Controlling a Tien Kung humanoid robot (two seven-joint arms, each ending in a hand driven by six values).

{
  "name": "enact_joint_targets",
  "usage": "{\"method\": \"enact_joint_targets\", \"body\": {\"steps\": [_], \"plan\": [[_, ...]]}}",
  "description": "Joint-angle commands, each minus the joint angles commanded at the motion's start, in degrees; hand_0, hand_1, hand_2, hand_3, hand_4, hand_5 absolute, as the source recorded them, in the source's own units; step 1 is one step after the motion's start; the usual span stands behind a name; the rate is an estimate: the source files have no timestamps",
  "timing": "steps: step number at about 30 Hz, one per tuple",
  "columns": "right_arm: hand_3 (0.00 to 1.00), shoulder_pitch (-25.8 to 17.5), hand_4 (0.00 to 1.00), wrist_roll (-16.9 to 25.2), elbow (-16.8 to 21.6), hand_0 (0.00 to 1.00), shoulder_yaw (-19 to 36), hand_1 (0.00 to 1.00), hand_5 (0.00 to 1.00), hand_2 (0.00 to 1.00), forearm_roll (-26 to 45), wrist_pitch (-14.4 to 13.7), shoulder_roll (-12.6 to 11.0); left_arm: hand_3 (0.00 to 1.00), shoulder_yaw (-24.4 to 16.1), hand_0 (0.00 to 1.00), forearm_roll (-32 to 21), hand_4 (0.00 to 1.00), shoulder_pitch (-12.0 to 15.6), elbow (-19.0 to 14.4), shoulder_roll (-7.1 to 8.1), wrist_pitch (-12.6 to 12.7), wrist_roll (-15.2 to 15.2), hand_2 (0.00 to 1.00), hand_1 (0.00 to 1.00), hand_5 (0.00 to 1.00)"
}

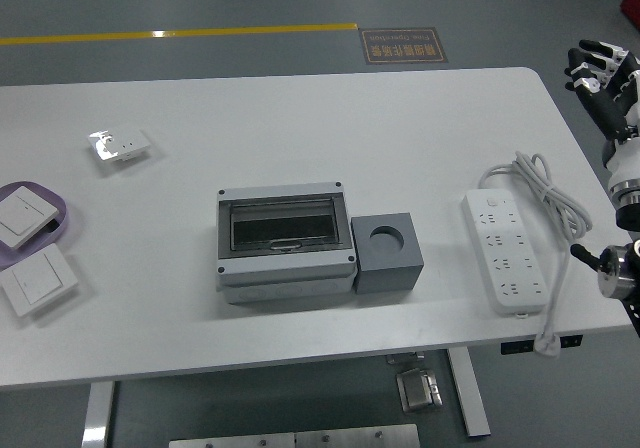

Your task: Pick up the cylinder from the cube,place it in the box,flap close box

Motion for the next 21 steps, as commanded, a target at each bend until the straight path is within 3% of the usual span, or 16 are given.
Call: {"method": "enact_joint_targets", "body": {"steps": [8, 21], "plan": [[0.636, -0.92, 0.724, 4.24, -1.38, 0.598, 1.33, 0.612, 0.371, 0.63, 5.65, 1.26, 0.74, 0.619, 0.0, 0.618, -0.22, 0.685, 0.33, 0.16, -0.26, -0.09, 0.19, 0.557, 0.625, 0.328], [0.644, -0.94, 0.744, 6.59, -1.75, 0.621, 2.32, 0.627, 0.357, 0.637, 7.52, 2.71, 0.96, 0.623, -0.01, 0.62, -0.19, 0.689, 0.02, 0.14, -0.1, -0.14, 0.23, 0.558, 0.627, 0.33]]}}
